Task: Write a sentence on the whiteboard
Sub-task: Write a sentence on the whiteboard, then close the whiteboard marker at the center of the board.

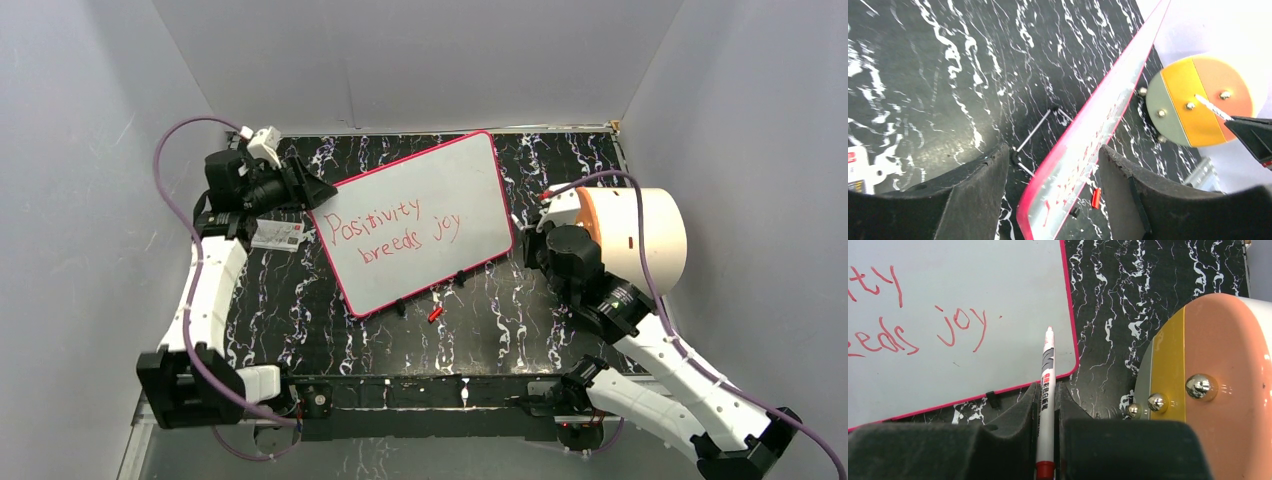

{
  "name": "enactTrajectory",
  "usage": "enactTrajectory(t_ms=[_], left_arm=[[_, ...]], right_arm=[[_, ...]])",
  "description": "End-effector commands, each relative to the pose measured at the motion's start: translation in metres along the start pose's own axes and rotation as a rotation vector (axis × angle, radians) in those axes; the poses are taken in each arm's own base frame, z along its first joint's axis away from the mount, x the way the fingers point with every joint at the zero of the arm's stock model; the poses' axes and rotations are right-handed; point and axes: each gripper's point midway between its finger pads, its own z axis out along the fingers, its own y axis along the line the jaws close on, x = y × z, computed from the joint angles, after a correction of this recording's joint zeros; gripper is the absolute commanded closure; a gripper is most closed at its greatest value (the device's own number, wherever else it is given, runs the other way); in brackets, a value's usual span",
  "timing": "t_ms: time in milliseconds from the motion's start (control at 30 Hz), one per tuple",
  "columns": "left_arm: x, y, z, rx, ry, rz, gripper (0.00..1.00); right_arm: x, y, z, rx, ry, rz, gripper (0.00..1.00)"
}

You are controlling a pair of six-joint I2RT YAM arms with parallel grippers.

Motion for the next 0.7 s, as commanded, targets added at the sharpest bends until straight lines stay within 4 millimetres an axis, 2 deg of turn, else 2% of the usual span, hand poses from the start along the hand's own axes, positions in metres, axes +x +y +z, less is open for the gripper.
enactTrajectory(t_ms=[0,100,233,333,600,667], left_arm=[[-0.031,-0.019,-0.04,-0.107,-0.187,0.088,0.37],[-0.031,-0.033,-0.055,-0.097,-0.223,0.103,0.36],[-0.015,-0.048,-0.061,-0.054,-0.158,0.101,0.35],[0.009,-0.068,-0.058,0.009,-0.098,0.123,0.35],[0.07,-0.083,-0.06,0.024,0.103,0.068,0.37],[0.088,-0.094,-0.057,0.041,0.145,0.045,0.37]], right_arm=[[-0.027,-0.005,-0.013,0.003,-0.074,0.057,1.0],[-0.029,-0.007,-0.018,0.002,-0.082,0.068,1.0],[-0.027,-0.01,-0.025,-0.004,-0.087,0.08,1.0],[-0.026,-0.011,-0.03,-0.015,-0.093,0.092,1.0],[-0.017,-0.008,-0.039,-0.061,-0.094,0.113,1.0],[-0.012,-0.008,-0.041,-0.074,-0.107,0.126,1.0]])
